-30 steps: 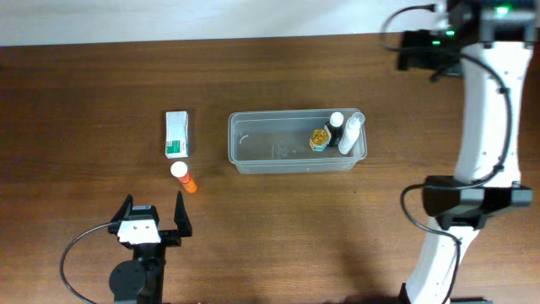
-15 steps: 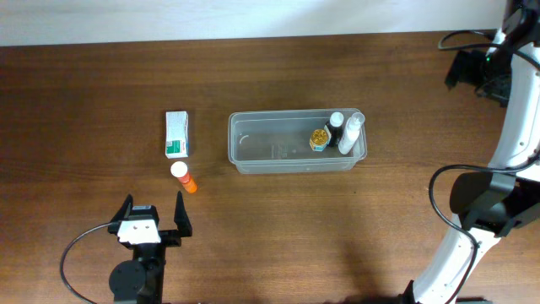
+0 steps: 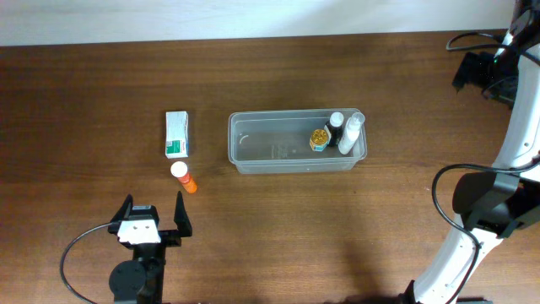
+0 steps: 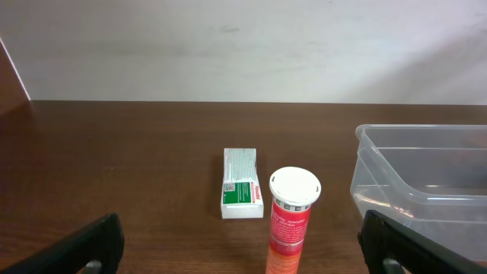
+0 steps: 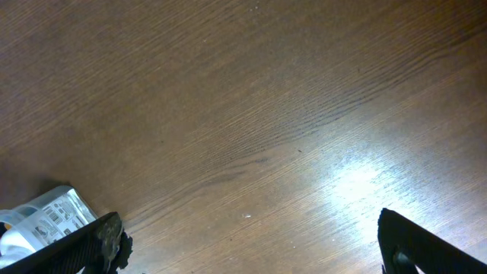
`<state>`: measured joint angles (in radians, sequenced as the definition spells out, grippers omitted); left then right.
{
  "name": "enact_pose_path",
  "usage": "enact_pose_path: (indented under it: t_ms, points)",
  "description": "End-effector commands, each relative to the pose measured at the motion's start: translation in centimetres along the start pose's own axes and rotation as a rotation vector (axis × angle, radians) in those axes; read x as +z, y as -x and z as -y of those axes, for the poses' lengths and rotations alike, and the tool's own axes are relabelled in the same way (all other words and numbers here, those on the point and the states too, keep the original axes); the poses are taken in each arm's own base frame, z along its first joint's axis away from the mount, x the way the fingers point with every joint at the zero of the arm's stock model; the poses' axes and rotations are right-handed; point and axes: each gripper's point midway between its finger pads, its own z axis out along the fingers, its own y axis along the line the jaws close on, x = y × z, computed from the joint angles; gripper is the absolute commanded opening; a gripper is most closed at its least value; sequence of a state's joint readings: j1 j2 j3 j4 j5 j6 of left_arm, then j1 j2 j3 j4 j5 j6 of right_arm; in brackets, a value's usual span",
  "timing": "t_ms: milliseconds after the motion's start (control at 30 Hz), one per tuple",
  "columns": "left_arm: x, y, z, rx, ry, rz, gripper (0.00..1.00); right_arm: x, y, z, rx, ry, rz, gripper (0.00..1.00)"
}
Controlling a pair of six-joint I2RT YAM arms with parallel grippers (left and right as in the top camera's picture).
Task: Pack container
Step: 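Move left gripper over the white-and-green medicine box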
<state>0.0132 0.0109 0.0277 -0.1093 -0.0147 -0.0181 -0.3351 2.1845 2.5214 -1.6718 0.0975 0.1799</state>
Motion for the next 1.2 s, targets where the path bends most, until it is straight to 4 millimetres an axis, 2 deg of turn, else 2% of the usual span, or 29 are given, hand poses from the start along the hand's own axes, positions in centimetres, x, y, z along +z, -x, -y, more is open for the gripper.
enact_pose_path:
  t_ms: [0,67,167,400,633,767,900,1033,1167]
  points:
    - [0.0,-0.1,0.1,0.015,-0.005,0.001,0.99,-1.4,0.1,0.7,0.014,-0.015,0.036,0.98]
    - [0.0,-0.1,0.1,0.014,-0.007,0.004,0.99,-1.4,0.0,0.7,0.014,-0.015,0.036,0.98]
    - [0.0,1.5,0.2,0.006,-0.013,0.067,1.0,-1.4,0.0,0.7,0.014,-0.015,0.036,0.98]
    - [-1.7,7.6,3.9,0.042,-0.228,0.327,1.0,-1.4,0.0,0.7,0.014,-0.015,0.036,0.98]
    - [-3.8,12.9,4.0,0.148,-0.203,0.467,0.99,-1.4,0.0,0.7,0.014,-0.015,0.036,1.0]
    - [-3.7,14.9,2.9,0.139,-0.142,0.371,0.99,-1.4,0.1,0.7,0.014,-0.015,0.036,0.98]
    - [-2.4,16.5,2.8,0.209,-0.131,0.201,0.99,-1.4,0.0,0.7,0.014,-0.015,0.036,0.98]
    - [-0.4,18.7,4.2,0.264,-0.22,0.093,0.99,-1.4,0.0,0.7,0.014,-0.015,0.036,0.98]
    - [1.1,19.3,4.7,0.254,-0.253,0.075,0.99,-1.4,0.0,0.7,0.014,-0.015,0.036,0.98]
